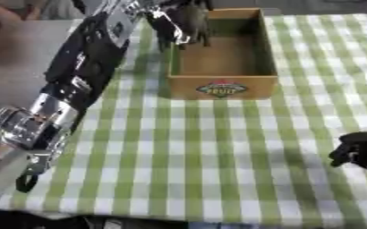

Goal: Pick up objects on the table and place them in the box.

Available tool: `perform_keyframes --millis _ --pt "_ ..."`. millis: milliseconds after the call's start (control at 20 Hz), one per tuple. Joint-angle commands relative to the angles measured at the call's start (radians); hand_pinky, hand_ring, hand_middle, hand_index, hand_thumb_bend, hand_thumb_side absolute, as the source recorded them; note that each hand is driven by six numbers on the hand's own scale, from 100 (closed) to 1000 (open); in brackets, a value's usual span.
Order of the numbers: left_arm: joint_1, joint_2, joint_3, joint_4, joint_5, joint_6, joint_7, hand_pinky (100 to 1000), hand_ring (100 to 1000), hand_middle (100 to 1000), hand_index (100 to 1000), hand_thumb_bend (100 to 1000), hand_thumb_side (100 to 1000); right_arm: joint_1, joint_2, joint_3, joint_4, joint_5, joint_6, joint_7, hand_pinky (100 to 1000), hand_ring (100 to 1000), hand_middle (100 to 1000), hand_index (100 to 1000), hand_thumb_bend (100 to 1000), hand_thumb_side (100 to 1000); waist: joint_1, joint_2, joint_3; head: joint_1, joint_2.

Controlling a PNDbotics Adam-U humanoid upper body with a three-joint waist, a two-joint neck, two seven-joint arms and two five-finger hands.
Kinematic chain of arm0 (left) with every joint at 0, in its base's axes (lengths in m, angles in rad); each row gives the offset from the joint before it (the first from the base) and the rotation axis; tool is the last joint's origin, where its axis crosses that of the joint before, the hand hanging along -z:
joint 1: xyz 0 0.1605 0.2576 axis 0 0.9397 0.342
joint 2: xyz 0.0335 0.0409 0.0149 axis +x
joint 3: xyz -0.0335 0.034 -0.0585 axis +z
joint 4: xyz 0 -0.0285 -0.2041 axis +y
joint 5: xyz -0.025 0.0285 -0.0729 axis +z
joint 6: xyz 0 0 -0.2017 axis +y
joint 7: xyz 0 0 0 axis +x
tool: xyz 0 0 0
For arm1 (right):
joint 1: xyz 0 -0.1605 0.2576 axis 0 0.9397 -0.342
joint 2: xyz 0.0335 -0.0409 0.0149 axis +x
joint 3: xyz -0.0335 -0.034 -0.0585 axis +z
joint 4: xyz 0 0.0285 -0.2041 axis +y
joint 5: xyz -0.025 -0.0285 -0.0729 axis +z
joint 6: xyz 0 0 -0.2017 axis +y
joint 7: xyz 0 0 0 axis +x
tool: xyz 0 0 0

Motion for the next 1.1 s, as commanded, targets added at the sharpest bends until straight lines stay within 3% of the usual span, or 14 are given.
perform_keyframes --millis 50,500,850,1100 --pt "-0.023 0.003 -0.006 -0.031 -0.020 -0.010 0.022 409 100 103 752 342 100 -0.014 -0.011 0.001 -0.015 -0.003 -0.001 0.005 567 610 545 703 100 911 -0.001 -0.015 -0.005 0.005 -0.010" --pt "0.000 -0.029 -0.026 -0.026 -0.129 -0.028 0.123 421 100 117 769 370 100 -0.023 -0.005 0.006 -0.014 -0.003 0.001 0.011 567 610 545 702 100 918 0.003 -0.006 -0.027 0.015 -0.015" --pt "0.022 -0.038 -0.015 0.014 -0.246 0.006 0.283 428 103 132 776 372 100 -0.028 -0.003 0.008 -0.015 0.001 0.001 0.012 566 610 545 702 100 923 0.008 0.005 -0.040 0.017 -0.022" --pt "0.033 -0.044 -0.014 0.048 -0.324 0.008 0.363 451 153 175 806 384 100 -0.031 -0.002 0.009 -0.014 0.004 0.001 0.012 566 610 545 702 100 928 0.010 0.012 -0.043 0.016 -0.025"
